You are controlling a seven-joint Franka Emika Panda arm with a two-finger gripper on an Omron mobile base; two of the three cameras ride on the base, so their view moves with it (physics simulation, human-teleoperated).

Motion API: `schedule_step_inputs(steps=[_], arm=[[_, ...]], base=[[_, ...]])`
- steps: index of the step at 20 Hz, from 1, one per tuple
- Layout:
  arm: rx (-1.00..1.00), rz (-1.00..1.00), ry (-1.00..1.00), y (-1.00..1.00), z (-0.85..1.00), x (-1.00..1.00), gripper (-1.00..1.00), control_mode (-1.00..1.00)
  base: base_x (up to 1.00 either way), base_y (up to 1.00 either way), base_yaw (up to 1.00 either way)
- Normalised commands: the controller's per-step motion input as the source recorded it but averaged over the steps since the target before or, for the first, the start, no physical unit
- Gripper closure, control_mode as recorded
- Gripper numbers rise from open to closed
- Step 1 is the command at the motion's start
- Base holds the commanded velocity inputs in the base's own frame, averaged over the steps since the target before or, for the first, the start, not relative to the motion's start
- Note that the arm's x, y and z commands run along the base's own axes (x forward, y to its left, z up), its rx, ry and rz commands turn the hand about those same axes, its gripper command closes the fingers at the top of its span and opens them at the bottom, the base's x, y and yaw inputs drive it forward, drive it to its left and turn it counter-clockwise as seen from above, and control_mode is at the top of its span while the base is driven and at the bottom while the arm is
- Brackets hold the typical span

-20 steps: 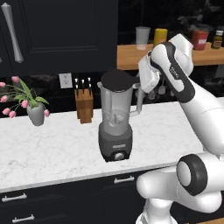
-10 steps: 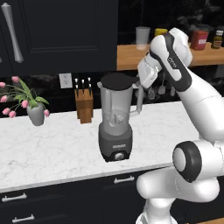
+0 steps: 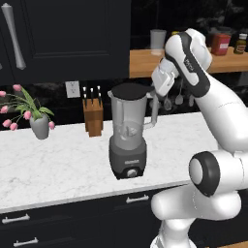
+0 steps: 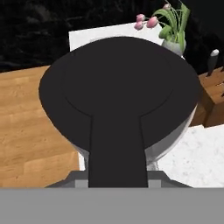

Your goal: Close the lid blender by securely placing the lid on top.

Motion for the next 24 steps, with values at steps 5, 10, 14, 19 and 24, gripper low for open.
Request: schedule_step_inputs(steps=[5, 10, 14, 19, 24], arm=[[-0.05, 0.0, -0.16, 0.23, -0.09, -0.41, -1.0, -1.0], [-0.02, 0.0, -0.14, 0.08, 0.0, -0.15, -1.0, -1.0], [0.0, 0.0, -0.12, 0.0, 0.0, -0.01, -1.0, -1.0], [0.0, 0.0, -0.05, 0.0, 0.01, 0.0, -1.0, -1.0], [0.0, 0.0, -0.1, 0.0, 0.24, -0.04, -1.0, -1.0]], base=[[0.0, 0.0, 0.0], [0.0, 0.0, 0.0], [0.0, 0.0, 0.0], [0.0, 0.0, 0.0], [0.0, 0.0, 0.0]])
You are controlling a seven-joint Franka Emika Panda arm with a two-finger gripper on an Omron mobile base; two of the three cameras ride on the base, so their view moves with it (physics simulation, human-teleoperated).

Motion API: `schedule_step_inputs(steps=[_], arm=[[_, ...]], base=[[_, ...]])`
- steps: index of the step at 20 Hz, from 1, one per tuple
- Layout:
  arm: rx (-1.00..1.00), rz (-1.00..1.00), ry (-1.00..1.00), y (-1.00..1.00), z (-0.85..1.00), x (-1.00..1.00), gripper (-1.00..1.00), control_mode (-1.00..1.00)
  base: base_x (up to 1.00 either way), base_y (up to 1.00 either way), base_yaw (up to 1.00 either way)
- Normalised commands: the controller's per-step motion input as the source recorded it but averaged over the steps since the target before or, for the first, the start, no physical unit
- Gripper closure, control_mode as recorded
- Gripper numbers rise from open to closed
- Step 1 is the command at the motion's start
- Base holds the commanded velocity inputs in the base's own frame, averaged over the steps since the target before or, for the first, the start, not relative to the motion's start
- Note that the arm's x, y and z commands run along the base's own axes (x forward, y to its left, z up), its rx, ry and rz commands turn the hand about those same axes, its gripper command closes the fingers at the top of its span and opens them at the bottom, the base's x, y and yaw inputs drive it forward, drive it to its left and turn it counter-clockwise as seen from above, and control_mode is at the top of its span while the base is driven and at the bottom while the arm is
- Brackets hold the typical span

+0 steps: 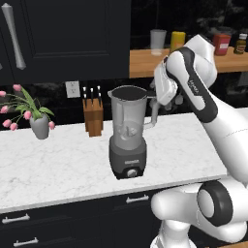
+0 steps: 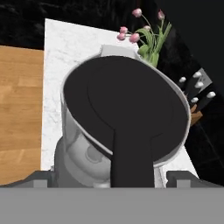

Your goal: Close the lid blender by securely placing the lid on top.

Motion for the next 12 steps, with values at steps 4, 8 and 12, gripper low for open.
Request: schedule_step_inputs(steps=[4, 8, 12], arm=[[0.0, 0.0, -0.17, 0.0, 0.3, -0.33, -1.0, -1.0], [0.0, 0.0, -0.16, 0.0, 0.05, -0.53, -1.0, -1.0], [0.0, 0.0, -0.12, 0.0, -0.05, -0.61, -1.0, -1.0]], base=[[0.0, 0.0, 0.0], [0.0, 0.0, 0.0], [0.0, 0.0, 0.0]])
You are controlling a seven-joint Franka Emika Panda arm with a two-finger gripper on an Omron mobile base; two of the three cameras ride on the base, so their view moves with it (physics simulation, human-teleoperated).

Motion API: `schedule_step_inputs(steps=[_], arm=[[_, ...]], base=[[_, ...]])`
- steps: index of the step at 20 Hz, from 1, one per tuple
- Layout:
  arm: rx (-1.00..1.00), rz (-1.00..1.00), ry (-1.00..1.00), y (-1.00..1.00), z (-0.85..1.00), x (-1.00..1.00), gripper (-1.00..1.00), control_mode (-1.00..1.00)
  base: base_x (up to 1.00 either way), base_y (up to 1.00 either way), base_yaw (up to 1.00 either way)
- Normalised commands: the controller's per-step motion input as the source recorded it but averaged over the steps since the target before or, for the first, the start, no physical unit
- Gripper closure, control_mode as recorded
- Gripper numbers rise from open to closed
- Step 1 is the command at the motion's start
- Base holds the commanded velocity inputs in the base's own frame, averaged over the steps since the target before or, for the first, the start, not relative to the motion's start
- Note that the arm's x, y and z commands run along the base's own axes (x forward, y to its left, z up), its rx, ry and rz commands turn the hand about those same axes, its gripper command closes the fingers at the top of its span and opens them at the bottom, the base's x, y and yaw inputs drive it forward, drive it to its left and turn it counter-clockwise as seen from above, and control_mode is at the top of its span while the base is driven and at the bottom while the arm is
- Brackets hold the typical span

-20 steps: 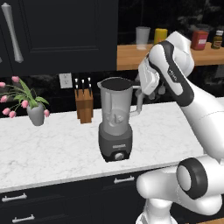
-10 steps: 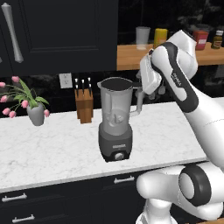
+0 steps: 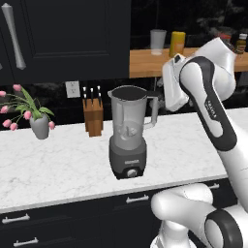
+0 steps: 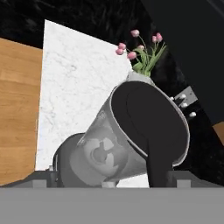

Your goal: Close the lid blender by securely placing the lid on top.

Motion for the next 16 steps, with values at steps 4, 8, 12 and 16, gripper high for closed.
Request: schedule_step_inputs(steps=[4, 8, 12, 16], arm=[[0.0, 0.0, -0.13, -0.01, -0.05, -0.61, -1.0, -1.0], [0.0, 0.0, -0.1, -0.41, 0.0, -0.57, -1.0, -1.0], [0.0, -0.01, -0.04, -0.73, -0.04, -0.44, -1.0, -1.0], [-0.01, 0.0, -0.03, -0.29, -0.04, -0.07, -1.0, -1.0]], base=[[0.0, 0.0, 0.0], [0.0, 0.0, 0.0], [0.0, 0.0, 0.0], [0.0, 0.0, 0.0]])
